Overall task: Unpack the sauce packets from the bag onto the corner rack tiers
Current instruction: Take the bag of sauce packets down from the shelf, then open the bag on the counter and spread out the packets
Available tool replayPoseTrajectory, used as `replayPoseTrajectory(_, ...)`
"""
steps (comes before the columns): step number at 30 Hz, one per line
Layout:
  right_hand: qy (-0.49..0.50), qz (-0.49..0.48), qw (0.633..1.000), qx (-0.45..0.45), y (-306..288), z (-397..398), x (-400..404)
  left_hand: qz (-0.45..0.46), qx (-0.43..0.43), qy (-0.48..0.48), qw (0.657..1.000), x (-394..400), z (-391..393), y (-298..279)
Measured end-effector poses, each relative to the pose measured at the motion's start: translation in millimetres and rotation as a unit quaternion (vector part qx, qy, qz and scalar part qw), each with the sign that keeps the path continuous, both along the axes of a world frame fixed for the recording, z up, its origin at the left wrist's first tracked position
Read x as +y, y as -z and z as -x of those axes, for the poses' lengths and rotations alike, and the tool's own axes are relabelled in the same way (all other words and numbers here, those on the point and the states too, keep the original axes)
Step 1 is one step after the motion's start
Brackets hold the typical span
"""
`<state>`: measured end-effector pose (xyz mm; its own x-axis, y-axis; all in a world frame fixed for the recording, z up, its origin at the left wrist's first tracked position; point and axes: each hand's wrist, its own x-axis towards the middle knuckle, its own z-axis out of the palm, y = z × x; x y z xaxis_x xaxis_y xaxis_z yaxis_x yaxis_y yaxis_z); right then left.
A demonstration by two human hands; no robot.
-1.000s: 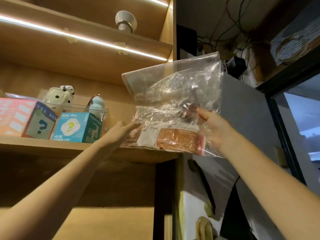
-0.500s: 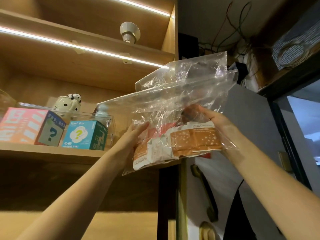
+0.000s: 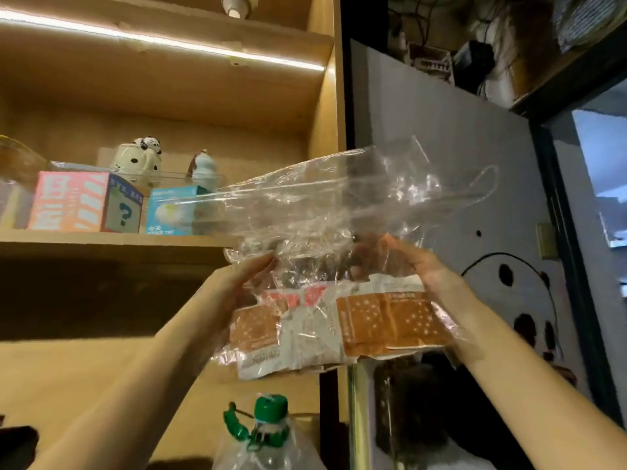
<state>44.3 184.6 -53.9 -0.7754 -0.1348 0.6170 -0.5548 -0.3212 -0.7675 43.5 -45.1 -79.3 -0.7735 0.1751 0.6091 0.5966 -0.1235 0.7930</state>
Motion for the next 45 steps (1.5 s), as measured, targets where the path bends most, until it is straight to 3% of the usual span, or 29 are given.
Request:
replayPoseTrajectory(6, -0.024, 0.017, 0.991, -0.128, 78.7, -23.5, -19.4, -0.046, -0.043, -0.065, 0.996, -14.0, -12.9, 82.2)
replayPoseTrajectory(13, -0.108, 0.033, 0.966, -0.231, 202.5, -45.4, -24.2, -0.016, -0.134, -0.096, 0.986, -33.6, -59.2, 188.4)
replayPoseTrajectory(18, -0.147, 0.027, 0.936, -0.318, 294.8, -67.1, -19.2, 0.005, -0.154, -0.159, 0.975, -33.2, -102.1, 265.3)
replayPoseTrajectory(24, -0.134, -0.038, 0.896, -0.423, 388.7, -108.9, -26.1, 0.028, -0.259, -0.236, 0.936, -38.8, -155.7, 363.6)
replayPoseTrajectory(32, -0.103, -0.087, 0.820, -0.556, 491.3, -128.5, -38.3, 0.035, -0.406, -0.251, 0.878, -60.1, -189.1, 453.4)
replayPoseTrajectory(38, -0.096, -0.161, 0.787, -0.587, 534.4, -128.1, -52.1, 0.049, -0.500, -0.292, 0.814, -76.0, -186.5, 489.7)
replayPoseTrajectory(45, 0.022, -0.242, 0.821, -0.517, 544.7, -115.4, -56.9, 0.074, -0.517, -0.315, 0.792, -86.4, -176.8, 513.5)
